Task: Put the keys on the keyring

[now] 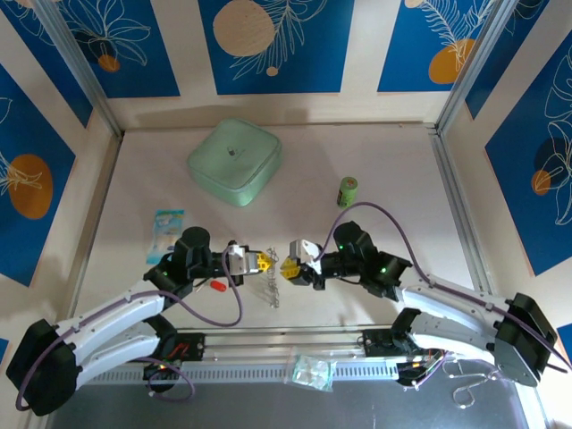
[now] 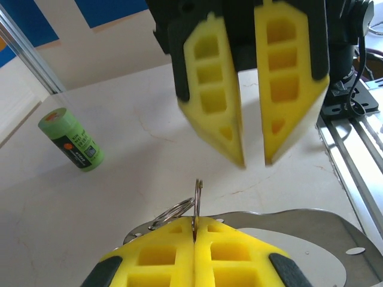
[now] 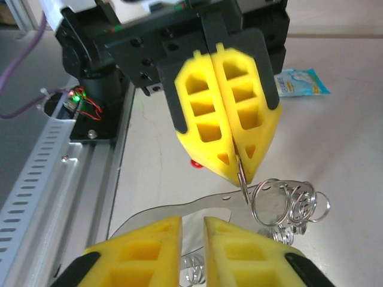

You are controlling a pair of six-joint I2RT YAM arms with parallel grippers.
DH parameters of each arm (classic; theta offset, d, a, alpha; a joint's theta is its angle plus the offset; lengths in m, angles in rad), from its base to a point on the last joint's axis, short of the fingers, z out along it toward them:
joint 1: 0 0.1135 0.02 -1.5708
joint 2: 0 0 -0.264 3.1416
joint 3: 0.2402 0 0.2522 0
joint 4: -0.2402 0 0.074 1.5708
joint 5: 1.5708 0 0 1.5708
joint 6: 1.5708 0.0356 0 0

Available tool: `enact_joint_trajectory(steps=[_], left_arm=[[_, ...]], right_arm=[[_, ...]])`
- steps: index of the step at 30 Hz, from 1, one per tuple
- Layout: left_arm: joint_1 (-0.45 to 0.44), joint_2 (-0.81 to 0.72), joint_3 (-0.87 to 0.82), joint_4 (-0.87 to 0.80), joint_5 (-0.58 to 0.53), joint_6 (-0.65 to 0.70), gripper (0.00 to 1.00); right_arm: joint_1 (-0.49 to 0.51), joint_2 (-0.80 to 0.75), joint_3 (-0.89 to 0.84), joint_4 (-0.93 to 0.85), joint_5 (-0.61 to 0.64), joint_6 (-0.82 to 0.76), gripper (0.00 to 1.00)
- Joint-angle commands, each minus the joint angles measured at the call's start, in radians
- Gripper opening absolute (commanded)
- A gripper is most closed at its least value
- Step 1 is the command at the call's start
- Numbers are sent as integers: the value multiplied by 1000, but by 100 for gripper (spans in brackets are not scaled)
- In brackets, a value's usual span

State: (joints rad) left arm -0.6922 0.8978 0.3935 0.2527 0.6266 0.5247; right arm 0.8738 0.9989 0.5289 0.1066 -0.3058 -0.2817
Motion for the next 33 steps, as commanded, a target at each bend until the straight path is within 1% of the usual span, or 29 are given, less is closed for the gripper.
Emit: enact_joint_trajectory(steps=[1, 5, 8, 11, 14, 17, 19, 22, 27, 33], left_arm=[[-12, -25, -2, 39, 2, 43, 0], [-14, -29, 7, 12, 0, 52, 0], [-17, -25, 19, -14, -8, 54, 0], [-19, -18, 25, -20, -4, 40, 0], [-19, -12, 30, -18, 6, 32, 0], [-21, -7, 31, -20, 7, 28, 0], [-21, -6, 31, -21, 9, 26, 0], [-21, -3, 37, -34, 9, 24, 0], [-21, 5, 63, -93, -6, 27, 0], [-23, 26, 94, -137, -7, 18, 0]], right_arm=[[16, 35, -9, 84, 93, -1, 21], [25, 64, 1, 88, 164, -15, 22], [31, 64, 3, 86, 183, -25, 24], [32, 71, 7, 84, 174, -34, 27], [37, 82, 9, 98, 164, -39, 34], [42, 88, 11, 106, 155, -51, 35], [47, 90, 9, 102, 157, -67, 35], [58, 76, 1, 91, 197, -96, 34], [60, 20, 7, 48, 153, -117, 34], [83, 39, 56, -12, 183, -153, 33]])
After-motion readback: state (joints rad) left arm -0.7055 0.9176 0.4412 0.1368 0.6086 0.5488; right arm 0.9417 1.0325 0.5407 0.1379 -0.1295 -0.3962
